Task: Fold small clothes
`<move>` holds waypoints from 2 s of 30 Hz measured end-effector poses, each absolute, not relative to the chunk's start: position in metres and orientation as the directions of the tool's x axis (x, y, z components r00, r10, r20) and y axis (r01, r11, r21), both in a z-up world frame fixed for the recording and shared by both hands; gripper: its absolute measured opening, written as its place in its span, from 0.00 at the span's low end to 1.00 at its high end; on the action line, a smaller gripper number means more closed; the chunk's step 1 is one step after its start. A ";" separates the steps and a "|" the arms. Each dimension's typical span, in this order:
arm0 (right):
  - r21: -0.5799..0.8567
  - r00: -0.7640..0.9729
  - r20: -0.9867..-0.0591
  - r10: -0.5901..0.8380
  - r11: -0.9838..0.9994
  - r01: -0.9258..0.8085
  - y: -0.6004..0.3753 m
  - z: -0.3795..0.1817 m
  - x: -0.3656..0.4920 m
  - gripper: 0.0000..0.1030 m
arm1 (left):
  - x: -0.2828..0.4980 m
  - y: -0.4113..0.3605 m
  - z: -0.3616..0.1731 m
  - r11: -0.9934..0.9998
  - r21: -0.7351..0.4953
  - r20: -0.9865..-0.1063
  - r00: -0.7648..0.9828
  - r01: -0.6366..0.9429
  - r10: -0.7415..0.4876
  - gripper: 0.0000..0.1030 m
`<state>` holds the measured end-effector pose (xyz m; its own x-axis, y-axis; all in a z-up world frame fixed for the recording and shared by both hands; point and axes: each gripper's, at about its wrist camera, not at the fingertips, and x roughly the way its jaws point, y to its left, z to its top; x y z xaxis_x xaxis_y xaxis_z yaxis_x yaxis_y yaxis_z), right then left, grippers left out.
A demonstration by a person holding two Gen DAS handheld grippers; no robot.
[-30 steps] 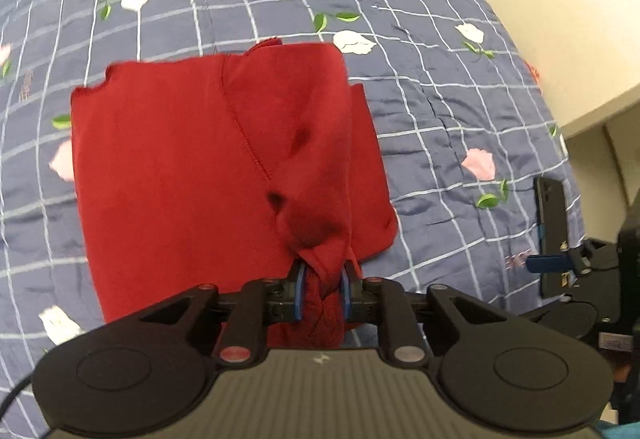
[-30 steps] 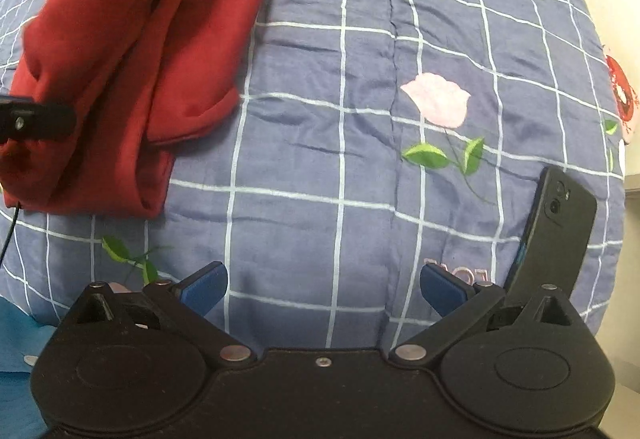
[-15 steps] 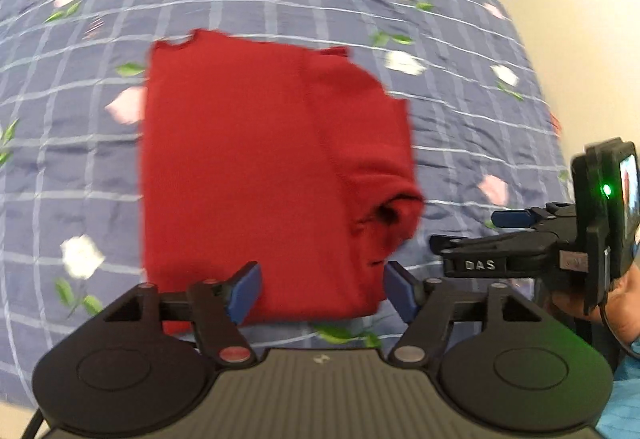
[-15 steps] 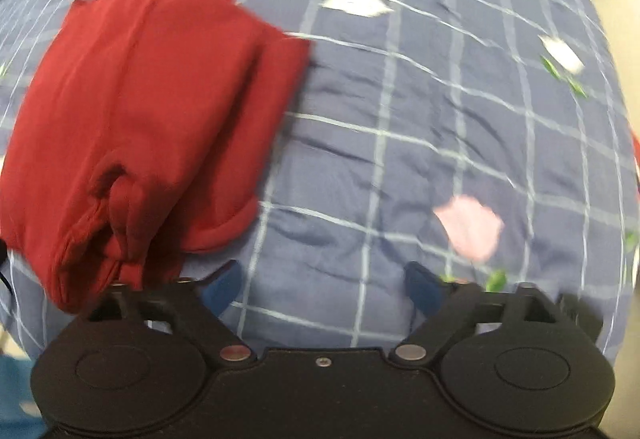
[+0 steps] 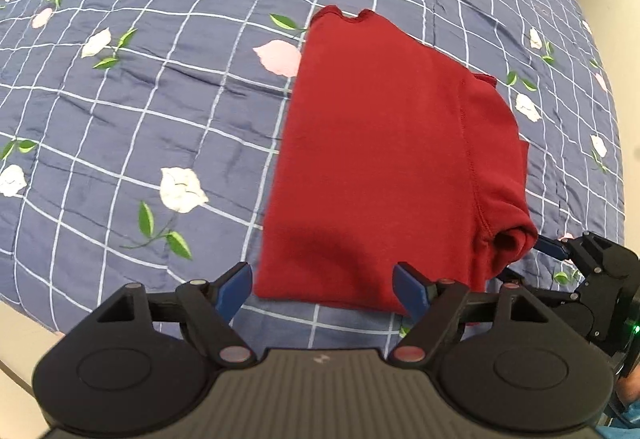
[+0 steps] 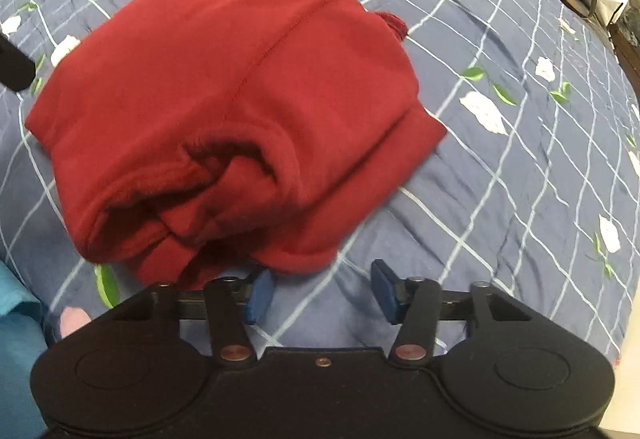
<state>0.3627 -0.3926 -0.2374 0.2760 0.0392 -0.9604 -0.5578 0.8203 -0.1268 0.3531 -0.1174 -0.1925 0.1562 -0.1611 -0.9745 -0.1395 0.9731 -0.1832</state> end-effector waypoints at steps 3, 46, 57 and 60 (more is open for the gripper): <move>-0.103 0.263 -0.962 0.069 0.804 -0.586 -0.389 -0.236 0.361 0.25 | 0.350 -0.117 -0.194 0.972 -0.184 -0.976 0.146 -0.146 -0.162 0.80; 0.368 0.215 -0.920 0.327 0.910 0.193 -0.443 -0.214 0.432 0.07 | 0.377 -0.094 -0.219 0.958 -0.081 -0.989 0.138 -0.276 -0.044 0.97; 0.319 0.209 -0.940 0.268 0.907 0.275 -0.484 -0.219 0.410 0.06 | 0.386 -0.108 -0.215 0.972 -0.072 -0.988 0.146 -0.223 -0.040 0.99; 0.320 0.210 -0.941 0.267 0.904 0.284 -0.487 -0.219 0.410 0.13 | 0.388 -0.112 -0.215 0.975 -0.065 -0.989 0.144 -0.210 -0.035 0.99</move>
<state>0.4101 -0.4869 -0.2187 0.2101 0.2665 -0.9406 0.2836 0.9041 0.3195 0.3883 -0.1120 -0.2154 0.1442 -0.0345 -0.9889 -0.2105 0.9754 -0.0648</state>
